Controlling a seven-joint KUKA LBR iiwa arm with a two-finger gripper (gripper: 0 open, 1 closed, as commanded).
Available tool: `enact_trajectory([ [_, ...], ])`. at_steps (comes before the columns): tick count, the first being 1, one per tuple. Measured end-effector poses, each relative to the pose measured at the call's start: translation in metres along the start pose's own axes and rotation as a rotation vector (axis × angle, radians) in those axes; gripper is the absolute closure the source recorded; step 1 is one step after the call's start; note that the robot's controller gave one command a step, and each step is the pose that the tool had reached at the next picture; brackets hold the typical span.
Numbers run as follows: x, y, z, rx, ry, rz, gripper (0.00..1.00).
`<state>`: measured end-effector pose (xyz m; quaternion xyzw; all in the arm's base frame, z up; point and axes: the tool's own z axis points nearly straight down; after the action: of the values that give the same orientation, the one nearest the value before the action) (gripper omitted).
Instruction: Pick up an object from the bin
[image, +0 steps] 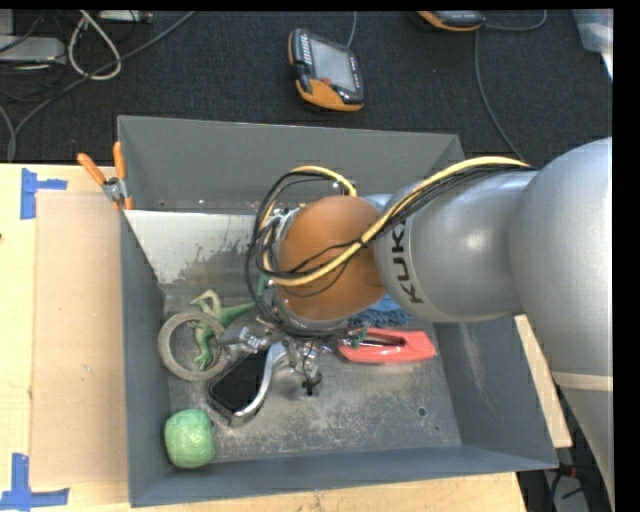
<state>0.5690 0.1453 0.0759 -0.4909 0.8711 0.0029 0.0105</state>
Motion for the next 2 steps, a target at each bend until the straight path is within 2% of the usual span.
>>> enact_trajectory([
  [1,0.010,-0.037,-0.010,0.009,-0.002,0.080,0.00],
  [2,0.007,0.002,-0.009,-0.002,-0.004,0.022,1.00],
])
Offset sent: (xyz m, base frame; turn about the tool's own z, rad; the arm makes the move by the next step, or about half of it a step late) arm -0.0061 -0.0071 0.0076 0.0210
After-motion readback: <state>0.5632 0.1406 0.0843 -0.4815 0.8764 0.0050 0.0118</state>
